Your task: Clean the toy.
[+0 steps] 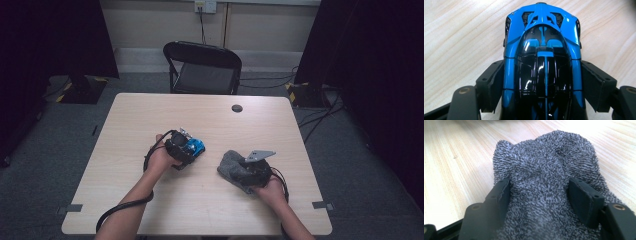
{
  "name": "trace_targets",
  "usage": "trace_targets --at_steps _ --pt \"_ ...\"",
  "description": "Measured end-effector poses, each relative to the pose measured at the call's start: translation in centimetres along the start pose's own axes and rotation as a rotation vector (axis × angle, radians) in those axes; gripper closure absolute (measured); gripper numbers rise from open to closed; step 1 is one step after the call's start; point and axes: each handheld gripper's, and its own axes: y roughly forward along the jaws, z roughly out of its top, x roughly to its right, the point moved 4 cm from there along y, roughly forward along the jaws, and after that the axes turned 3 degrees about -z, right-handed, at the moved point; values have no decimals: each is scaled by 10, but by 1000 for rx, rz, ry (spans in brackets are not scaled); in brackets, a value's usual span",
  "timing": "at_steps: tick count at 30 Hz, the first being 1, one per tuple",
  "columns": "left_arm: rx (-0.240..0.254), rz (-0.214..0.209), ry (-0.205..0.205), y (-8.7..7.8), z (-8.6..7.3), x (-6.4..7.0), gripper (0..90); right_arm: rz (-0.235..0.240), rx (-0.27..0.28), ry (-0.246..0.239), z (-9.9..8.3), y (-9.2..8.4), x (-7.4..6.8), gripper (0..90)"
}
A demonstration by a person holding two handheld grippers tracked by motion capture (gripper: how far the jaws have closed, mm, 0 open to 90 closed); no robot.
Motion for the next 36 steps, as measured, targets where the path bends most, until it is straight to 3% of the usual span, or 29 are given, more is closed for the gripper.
trace_targets --at_steps 6,17,21,23,28,32,36 --pt "-10 24 35 -2 -2 1 282 -2 6 4 0 0 0 378" --pt "0 14 12 -1 -1 2 283 -5 2 3 0 0 0 381" --pt "18 -9 -12 -5 -1 2 283 -7 1 10 1 0 0 484" --pt "21 -7 4 -7 -1 4 283 2 -6 17 3 0 -2 588" --pt "25 -25 26 -11 0 11 283 14 -33 39 6 0 -4 723" --pt "32 -51 75 -18 3 24 283 29 -42 99 11 -2 2 758" --pt "52 -102 124 -24 6 41 283 -29 -4 163 30 -11 24 764"
